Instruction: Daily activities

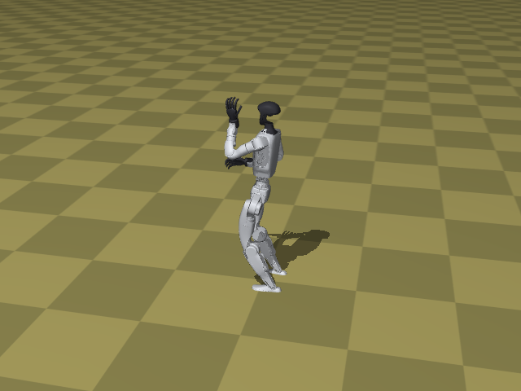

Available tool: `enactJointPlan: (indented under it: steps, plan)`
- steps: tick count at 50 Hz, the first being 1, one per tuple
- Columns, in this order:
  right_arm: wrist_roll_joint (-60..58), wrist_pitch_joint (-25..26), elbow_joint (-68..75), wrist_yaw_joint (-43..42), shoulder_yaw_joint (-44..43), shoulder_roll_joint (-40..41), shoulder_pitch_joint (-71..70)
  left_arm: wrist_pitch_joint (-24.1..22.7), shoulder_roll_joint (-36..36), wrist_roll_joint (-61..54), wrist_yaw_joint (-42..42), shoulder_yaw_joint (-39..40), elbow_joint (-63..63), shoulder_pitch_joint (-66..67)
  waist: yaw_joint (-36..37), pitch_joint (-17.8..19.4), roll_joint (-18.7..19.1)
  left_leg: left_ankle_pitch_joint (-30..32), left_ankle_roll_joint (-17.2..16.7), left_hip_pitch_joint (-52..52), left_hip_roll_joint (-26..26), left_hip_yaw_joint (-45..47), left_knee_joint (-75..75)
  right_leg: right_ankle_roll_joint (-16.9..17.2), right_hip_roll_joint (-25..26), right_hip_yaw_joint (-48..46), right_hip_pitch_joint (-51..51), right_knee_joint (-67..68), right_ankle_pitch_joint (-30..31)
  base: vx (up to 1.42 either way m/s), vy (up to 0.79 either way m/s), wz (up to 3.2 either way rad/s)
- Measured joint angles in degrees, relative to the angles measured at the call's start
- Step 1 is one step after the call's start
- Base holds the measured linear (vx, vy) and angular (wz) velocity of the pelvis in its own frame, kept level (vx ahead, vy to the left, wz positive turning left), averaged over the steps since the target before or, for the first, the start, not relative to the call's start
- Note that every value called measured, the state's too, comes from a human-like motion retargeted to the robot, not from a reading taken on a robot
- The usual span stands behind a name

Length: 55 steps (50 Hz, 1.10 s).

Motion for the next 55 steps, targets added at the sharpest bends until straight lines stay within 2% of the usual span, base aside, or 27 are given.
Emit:
enactJointPlan:
  steps: [2, 3, 5, 8, 12, 15, 17, 20, 24, 28, 32, 41, 43, 48, 50, 53, 55]
  plan:
    - [0.43, -0.27, 0.18, -0.11, 0.00, -1.02, 0.75, -0.08, 0.23, 0.17, 2.18, 1.24, -0.22, -3.39, -0.21, -1.01, 0.49, 0.09, -0.19, -1.85, -0.08, -0.27, 0.24, 0.06, -0.04, -0.23, -1.64, 0.09, -0.03, 0.03, 0.00, 0.07]
    - [0.97, -0.56, -0.28, -0.49, -0.31, -2.07, 0.22, -0.29, 0.25, -0.22, 3.53, 1.94, 0.48, -5.38, -0.30, -3.16, 1.22, 1.27, -0.15, -3.79, -0.29, -0.44, -2.14, -0.05, 0.16, -0.37, -3.62, -2.13, 0.93, 0.00, 0.00, 0.00]
    - [1.63, -1.32, -2.08, -1.65, -0.45, -2.22, -0.84, -0.62, -0.58, -1.42, 4.49, 1.72, 1.12, -4.33, -0.38, -3.29, 1.24, 1.19, -0.38, -4.74, -0.15, -0.15, -0.73, 0.08, -0.16, -0.39, -4.56, -0.75, 0.81, -0.03, 0.00, -0.04]
    - [2.92, -2.90, -8.82, -5.81, -1.50, -1.93, -8.31, -1.16, -2.16, -5.88, 3.79, -0.59, 5.61, 3.06, -0.54, -3.25, 1.09, 0.32, -0.23, -5.07, -0.14, 0.61, 0.57, 0.20, -0.44, -0.01, -5.33, 0.85, -0.18, 0.00, 0.01, -0.17]
    - [1.33, -4.48, -21.70, -12.99, -4.36, 0.17, -26.90, 0.50, -4.32, -12.62, -1.49, -7.84, 19.94, 19.74, -1.62, -3.50, 0.91, -0.20, 0.58, -4.78, 0.04, 2.00, 1.18, 0.13, -0.55, 0.92, -6.01, 1.84, -0.53, -0.01, 0.02, -0.41]
    - [-2.53, -3.48, -27.82, -18.43, -7.69, 2.62, -39.93, 2.30, -5.64, -12.36, -5.71, -13.58, 28.39, 30.05, -2.72, -3.71, 0.42, -0.71, 0.70, -4.60, 0.34, 2.88, 1.74, -0.42, -0.25, 1.76, -6.29, 2.08, -0.67, -0.01, 0.02, -0.40]
    - [-4.16, -2.75, -28.82, -20.81, -9.22, 3.55, -41.50, 2.25, -5.98, -10.96, -6.07, -14.83, 28.99, 32.39, -3.26, -3.30, 0.07, -1.59, 0.70, -4.77, 0.71, 3.20, 3.39, -0.56, -0.10, 2.13, -6.47, 3.37, -1.15, -0.01, 0.01, -0.11]
    - [-4.78, -2.43, -27.22, -21.47, -9.95, 3.51, -34.85, 1.45, -4.85, -9.13, -4.55, -13.57, 23.46, 27.94, -3.13, -4.38, 0.35, -1.84, 1.14, -5.33, 1.42, 2.90, 1.92, -0.82, 1.23, 1.94, -6.11, 0.03, 0.03, 0.03, 0.02, 0.10]
    - [-3.67, -1.04, -14.73, -14.50, -5.67, 1.58, -15.17, -1.25, -2.63, -5.82, -2.48, -7.50, 12.57, 12.61, -2.34, -3.60, 0.55, -3.27, 0.85, -5.74, 1.62, 1.69, 5.19, -0.79, 1.22, 1.49, -5.98, 3.32, -0.88, -0.01, 0.02, 0.33]
    - [-3.11, 0.73, 0.68, -7.01, -2.74, 0.66, -1.95, -0.03, -0.83, -1.50, -0.74, -1.92, 5.78, -2.11, -1.69, -4.49, 1.61, -2.56, 0.51, -5.55, 0.88, 0.73, 3.74, -0.71, 0.74, 0.95, -5.64, 2.69, -0.61, 0.03, 0.01, 0.27]
    - [0.02, 1.98, 10.40, -3.06, -2.71, 2.21, 1.77, 1.72, 0.76, -0.27, -1.16, 0.46, 4.76, -11.15, -2.03, -5.65, 2.14, -1.52, 0.42, -5.13, 0.19, 0.41, 0.81, -0.45, 0.51, 0.72, -5.32, 0.50, -0.10, 0.03, 0.00, 0.06]
    - [6.90, 2.62, 16.25, 1.39, -2.10, 5.20, 0.99, 2.33, 0.58, -2.67, -4.26, 1.41, 7.09, -13.49, -3.02, -5.19, 1.81, -2.01, 0.06, -4.24, 0.71, 1.73, 3.09, -0.01, 0.40, 1.52, -4.49, 2.13, -0.41, 0.01, 0.00, -0.01]
    - [8.41, 2.51, 17.35, 2.33, -1.99, 5.08, -0.31, 2.08, 1.06, -3.91, -4.45, 2.12, 8.38, -15.17, -2.98, -6.23, 2.24, -0.70, 0.26, -3.93, 0.52, 1.81, -0.24, -0.14, 0.83, 1.62, -4.13, -1.49, 0.92, 0.06, -0.01, -0.08]
    - [10.84, 2.06, 17.91, 3.04, -1.65, 6.05, 0.46, 1.18, 1.25, -5.73, -4.83, 2.43, 7.83, -14.89, -2.51, -5.05, 1.94, -1.76, 0.16, -3.93, 0.80, 2.01, 3.02, -0.33, 0.55, 1.78, -4.23, 1.74, -0.46, 0.00, 0.00, 0.00]
    - [12.53, 1.37, 17.38, 3.13, -2.02, 5.49, -0.48, -0.01, 1.93, -7.46, -5.77, 2.98, 6.94, -14.69, -2.10, -6.43, 2.25, -0.08, 0.45, -3.75, 0.12, 2.01, -1.30, -0.57, 0.63, 1.86, -4.38, -1.90, 0.62, 0.04, -0.01, -0.02]
    - [13.28, -0.59, 13.25, 1.13, -3.22, 5.61, -2.46, -1.65, 1.79, -8.76, -6.71, 1.86, 5.27, -9.60, -1.77, -4.75, 1.80, -1.12, 0.16, -3.85, 0.39, 2.40, 1.91, -0.53, 0.16, 1.97, -4.64, 1.47, -0.75, -0.02, -0.01, -0.03]
    - [14.10, -1.88, 6.48, -2.45, -4.70, 4.71, -5.51, -3.06, 2.89, -10.69, -8.48, 1.09, 3.06, -2.82, -1.72, -5.58, 1.76, -0.06, 0.38, -3.63, -0.07, 2.72, -1.21, -0.61, 0.23, 2.16, -4.74, -1.21, -0.15, 0.01, -0.01, -0.09]
